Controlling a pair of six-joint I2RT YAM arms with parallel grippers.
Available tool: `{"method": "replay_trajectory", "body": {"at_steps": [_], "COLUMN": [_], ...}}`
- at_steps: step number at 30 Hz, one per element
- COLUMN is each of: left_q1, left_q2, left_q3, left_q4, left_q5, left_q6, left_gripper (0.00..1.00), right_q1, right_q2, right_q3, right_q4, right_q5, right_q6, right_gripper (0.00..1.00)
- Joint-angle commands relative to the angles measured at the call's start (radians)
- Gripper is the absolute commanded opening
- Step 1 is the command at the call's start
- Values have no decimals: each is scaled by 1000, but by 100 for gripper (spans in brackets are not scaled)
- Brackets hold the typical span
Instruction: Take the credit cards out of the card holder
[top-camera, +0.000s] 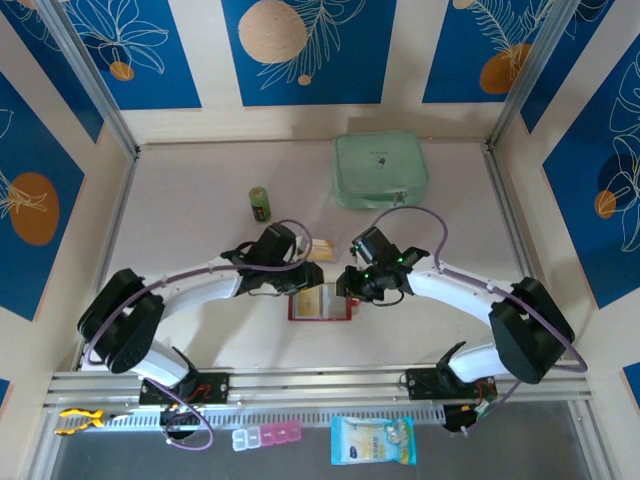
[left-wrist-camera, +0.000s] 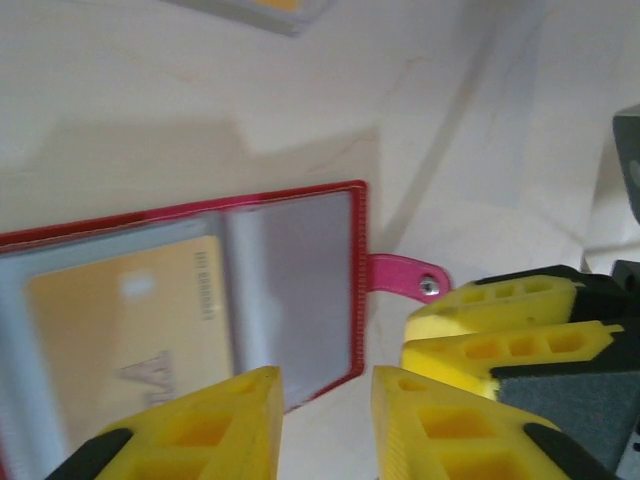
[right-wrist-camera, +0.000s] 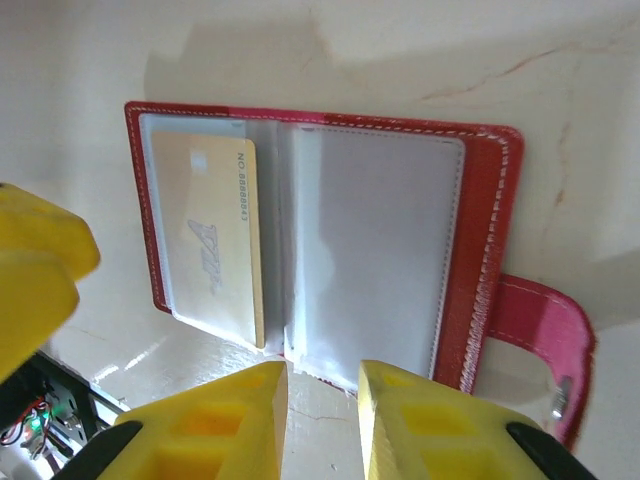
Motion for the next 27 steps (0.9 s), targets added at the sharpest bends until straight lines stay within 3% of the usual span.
{"method": "replay_trajectory", "body": {"at_steps": [1, 14, 27], "left_q1": [24, 37, 37], "left_q2": [-39, -35, -6], "left_q3": [-59, -172, -185], "left_q4": [-40, 11, 4], "left_q5": [-17, -22, -32], "left_q6": [26, 18, 27], "left_gripper": [26, 13, 13], "right_q1": [27, 62, 64], "right_q2": [36, 177, 219], "right_q3": [43, 65, 66], "right_q4": [38, 138, 188], "right_q5": [-28, -102, -141], "right_q6": [30, 65, 68], "right_gripper": [26, 22, 21]}}
